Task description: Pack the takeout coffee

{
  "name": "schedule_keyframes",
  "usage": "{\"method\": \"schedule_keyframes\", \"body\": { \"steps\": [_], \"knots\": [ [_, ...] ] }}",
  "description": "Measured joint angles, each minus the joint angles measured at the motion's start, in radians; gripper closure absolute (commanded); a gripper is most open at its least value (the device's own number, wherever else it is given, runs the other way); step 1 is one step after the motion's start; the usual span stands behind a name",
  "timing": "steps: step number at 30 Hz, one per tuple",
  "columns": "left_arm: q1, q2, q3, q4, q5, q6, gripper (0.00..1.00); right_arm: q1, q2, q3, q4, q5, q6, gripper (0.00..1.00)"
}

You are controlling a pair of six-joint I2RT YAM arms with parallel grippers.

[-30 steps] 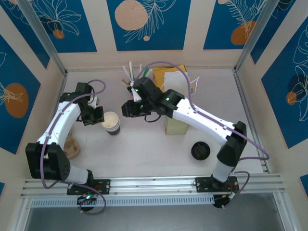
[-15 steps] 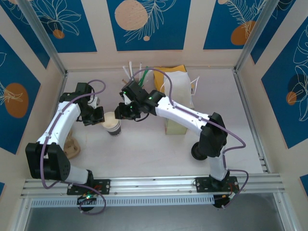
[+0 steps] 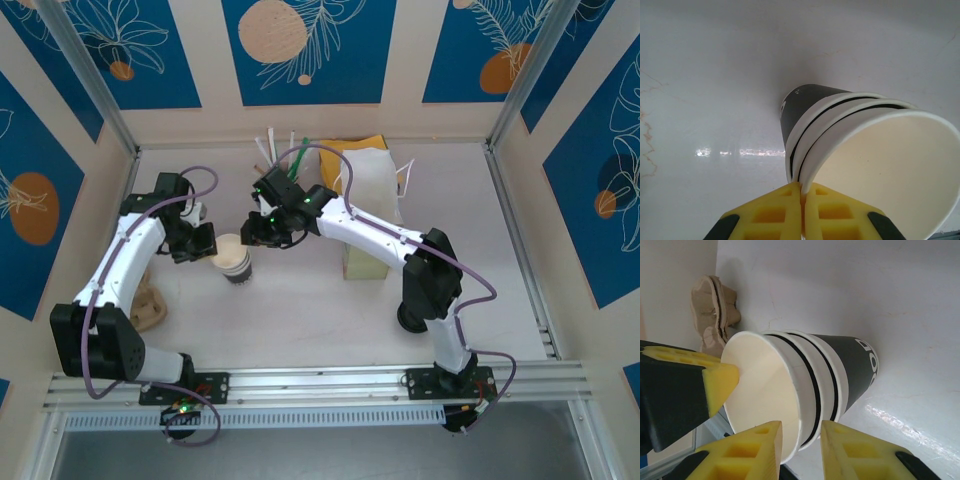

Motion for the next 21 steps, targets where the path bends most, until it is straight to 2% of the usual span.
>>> {"method": "schedule_keyframes", "body": {
  "steps": [21],
  "knots": [
    [0.000, -0.025, -0.013, 0.000, 0.026, -0.003, 0.93, -0.012, 0.000, -0.012, 0.011, -0.026, 0.059, 0.73]
  ]
}}
